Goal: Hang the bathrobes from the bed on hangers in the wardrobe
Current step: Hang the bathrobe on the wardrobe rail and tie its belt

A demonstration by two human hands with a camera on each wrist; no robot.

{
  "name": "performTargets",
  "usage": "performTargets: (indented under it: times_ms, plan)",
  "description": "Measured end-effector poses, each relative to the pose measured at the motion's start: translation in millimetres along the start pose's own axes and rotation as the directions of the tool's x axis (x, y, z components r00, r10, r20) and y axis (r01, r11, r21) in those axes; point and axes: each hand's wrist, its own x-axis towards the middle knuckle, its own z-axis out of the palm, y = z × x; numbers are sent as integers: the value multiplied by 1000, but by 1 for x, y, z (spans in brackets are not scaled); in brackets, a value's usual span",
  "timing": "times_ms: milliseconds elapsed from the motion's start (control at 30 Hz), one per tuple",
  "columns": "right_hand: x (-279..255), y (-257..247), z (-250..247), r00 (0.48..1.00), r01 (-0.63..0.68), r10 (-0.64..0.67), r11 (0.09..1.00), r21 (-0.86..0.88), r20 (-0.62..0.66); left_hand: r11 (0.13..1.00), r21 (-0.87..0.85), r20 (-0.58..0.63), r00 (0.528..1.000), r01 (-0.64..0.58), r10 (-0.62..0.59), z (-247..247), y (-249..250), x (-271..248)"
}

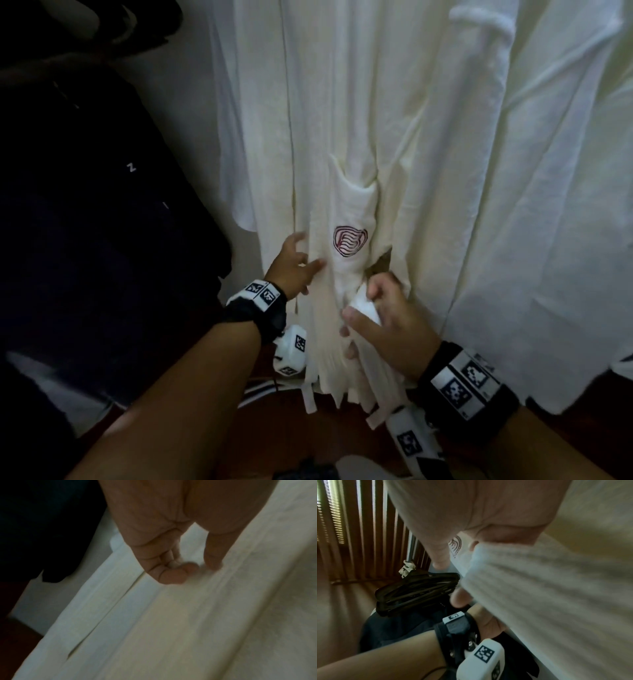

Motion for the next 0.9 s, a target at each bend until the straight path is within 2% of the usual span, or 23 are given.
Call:
performTargets:
  times_ms: [33, 100, 133, 167, 200, 267, 300, 400, 433, 467, 500, 567, 600, 667, 733, 800, 833, 900]
  plan:
    - [2, -2, 5, 997, 20, -18, 1000, -18, 70, 991, 122, 22, 999, -46, 44, -4, 2, 3]
    - [9, -1, 13, 973, 25, 13, 987, -161, 231, 952, 275, 30, 991, -136, 133, -9, 2, 6]
    - [16, 3, 16, 968, 9, 36, 984, -179, 247, 939, 310, 5, 988, -149, 155, -12, -2, 6]
    - [22, 5, 19, 980, -25, 54, 988, -151, 192, 939, 324, -44, 990, -114, 136, -16, -10, 7]
    - [29, 5, 22, 994, -68, 77, 992, -105, 81, 946, 318, -104, 989, -67, 106, -21, -20, 8]
    - [43, 4, 27, 985, -103, 95, 994, -45, -141, 962, 273, -238, 969, -4, 72, -33, -44, 13]
    - [50, 3, 29, 976, -106, 101, 994, -15, -191, 967, 254, -306, 949, 9, 72, -39, -53, 16]
    - [63, 6, 34, 966, -128, 128, 992, 16, -226, 968, 244, -519, 851, 63, 76, -63, -52, 34]
    - [66, 7, 36, 963, -137, 137, 990, 17, -230, 968, 232, -536, 843, 93, 47, -74, -46, 43]
    - [68, 8, 39, 960, -143, 144, 990, 22, -239, 964, 239, -518, 855, 116, 26, -86, -38, 54]
    - [70, 9, 44, 959, -142, 144, 990, 25, -243, 955, 271, -463, 886, 121, 19, -96, -31, 66]
    - [73, 12, 54, 961, -146, 138, 989, -16, -239, 906, 415, -248, 968, 82, 26, -111, -9, 78]
    - [76, 17, 60, 961, -176, 149, 979, -100, -234, 860, 509, -139, 989, 35, 41, -113, 2, 77]
    - [80, 24, 73, 962, -229, 172, 932, -281, -214, 777, 623, 47, 995, -95, 84, -107, 19, 66]
    - [83, 28, 84, 962, -265, 202, 863, -431, -186, 784, 576, 228, 966, -232, 118, -91, 29, 45]
    - [90, 33, 94, 966, -243, 161, 836, -493, -203, 843, 440, 363, 920, -310, 149, -71, 30, 24]
    - [95, 37, 96, 961, -244, 134, 822, -515, -241, 856, 392, 405, 899, -338, 169, -64, 31, 14]
    - [105, 45, 96, 924, -320, 91, 718, -618, -372, 841, 347, 518, 832, -415, 197, -61, 33, 7]
